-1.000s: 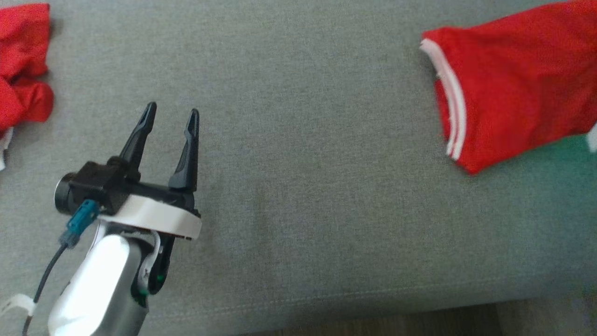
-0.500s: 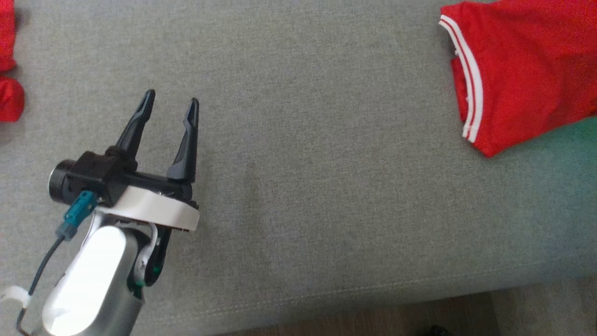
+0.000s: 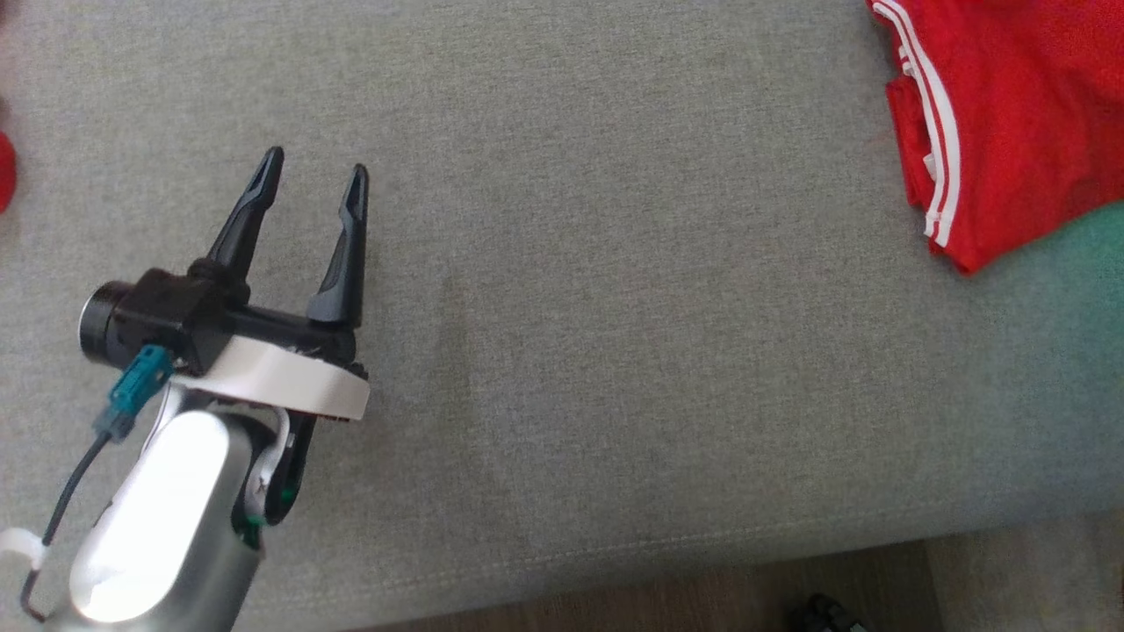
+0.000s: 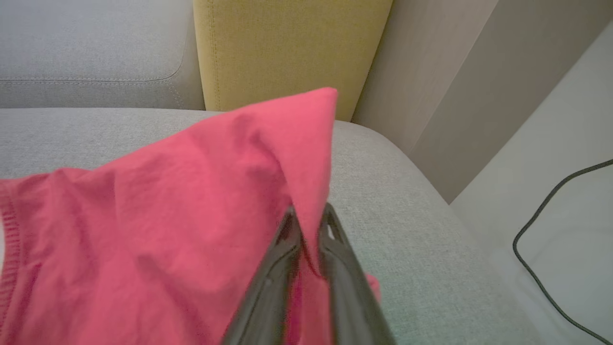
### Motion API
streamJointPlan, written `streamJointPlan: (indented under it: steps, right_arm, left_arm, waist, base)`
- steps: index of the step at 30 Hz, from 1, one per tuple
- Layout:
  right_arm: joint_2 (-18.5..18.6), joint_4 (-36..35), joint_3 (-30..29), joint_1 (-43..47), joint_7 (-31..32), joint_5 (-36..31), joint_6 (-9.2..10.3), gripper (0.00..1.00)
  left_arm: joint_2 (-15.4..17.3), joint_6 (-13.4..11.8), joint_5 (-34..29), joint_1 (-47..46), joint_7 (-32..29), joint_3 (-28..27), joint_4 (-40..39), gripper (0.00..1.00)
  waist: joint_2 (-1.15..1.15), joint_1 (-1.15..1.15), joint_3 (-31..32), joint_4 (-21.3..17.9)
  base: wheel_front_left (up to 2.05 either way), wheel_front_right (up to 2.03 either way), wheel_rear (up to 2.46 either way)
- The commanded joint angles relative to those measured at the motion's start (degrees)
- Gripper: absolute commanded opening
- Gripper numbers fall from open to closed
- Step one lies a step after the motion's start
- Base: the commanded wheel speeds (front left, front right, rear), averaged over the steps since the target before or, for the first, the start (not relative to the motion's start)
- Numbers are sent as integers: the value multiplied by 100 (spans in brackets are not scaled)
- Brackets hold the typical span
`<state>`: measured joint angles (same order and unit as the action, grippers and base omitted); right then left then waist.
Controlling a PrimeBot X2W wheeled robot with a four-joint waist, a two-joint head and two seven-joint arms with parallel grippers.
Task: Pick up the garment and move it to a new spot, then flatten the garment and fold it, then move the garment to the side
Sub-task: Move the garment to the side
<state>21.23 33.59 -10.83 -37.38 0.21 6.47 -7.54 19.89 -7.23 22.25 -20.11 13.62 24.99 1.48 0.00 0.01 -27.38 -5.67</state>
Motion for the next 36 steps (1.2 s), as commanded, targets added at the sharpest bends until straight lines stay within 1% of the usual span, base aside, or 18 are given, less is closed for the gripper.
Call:
streamJointPlan:
  steps: [1,2,7,11,15,19,23,27,29,30,33,36]
  right_arm:
    - [43,-137,36,-121,-86,-51,5,85]
    - [8,-105,35,-114,-127,-72,5,100]
    - [-153,-22,-127,-22,-372,-188,5,100]
    - [-314,-165,-289,122,-530,-250,5,100]
    - [-553,-657,-371,436,-638,-281,5,100]
    - [-958,-1457,-317,978,-581,-310,5,100]
    - [-1389,-2256,-78,1567,-453,-288,5,100]
    - [-1640,-2817,375,2064,-322,-217,5,100]
    - [-1720,-3022,583,2273,-258,-163,5,100]
    - [-1720,-3022,583,2273,-258,-163,5,100]
    - [-1780,-3247,861,2527,-187,-101,5,100]
    - [-1814,-3427,1008,2809,-116,-37,5,100]
  left_arm:
    - [174,-7,-54,-176,-15,-210,-195,100]
    - [174,-10,-52,-176,-16,-206,-193,100]
    - [203,-17,-23,-149,-13,-211,-177,100]
    - [229,-40,3,-81,-11,-221,-133,100]
    - [252,-89,31,46,-6,-238,-87,100]
    - [282,-162,89,225,10,-305,-63,100]
    - [293,-241,157,424,34,-385,-51,100]
    - [289,-306,215,607,58,-451,-61,100]
    - [274,-336,229,682,67,-464,-73,100]
    - [274,-336,229,682,67,-464,-73,100]
    - [253,-372,244,792,77,-468,-76,100]
    - [239,-412,253,948,91,-475,-66,100]
  waist:
    - [0,-1,3,-7]
    - [0,-1,3,-11]
    - [0,-1,46,-53]
    - [0,-1,178,-107]
    - [0,-1,402,-126]
    - [0,-1,651,-92]
    - [0,-1,905,8]
    - [0,-1,1140,166]
    - [0,-1,1242,268]
    - [0,-1,1242,268]
    - [0,-1,1383,415]
    - [0,-1,1590,556]
  base:
    - [0,0,0]
    - [0,0,0]
    - [0,0,0]
    - [0,0,0]
    - [0,0,0]
    - [0,0,0]
    - [0,0,0]
    - [0,0,0]
    - [0,0,0]
    - [0,0,0]
    - [0,0,0]
    - [0,0,0]
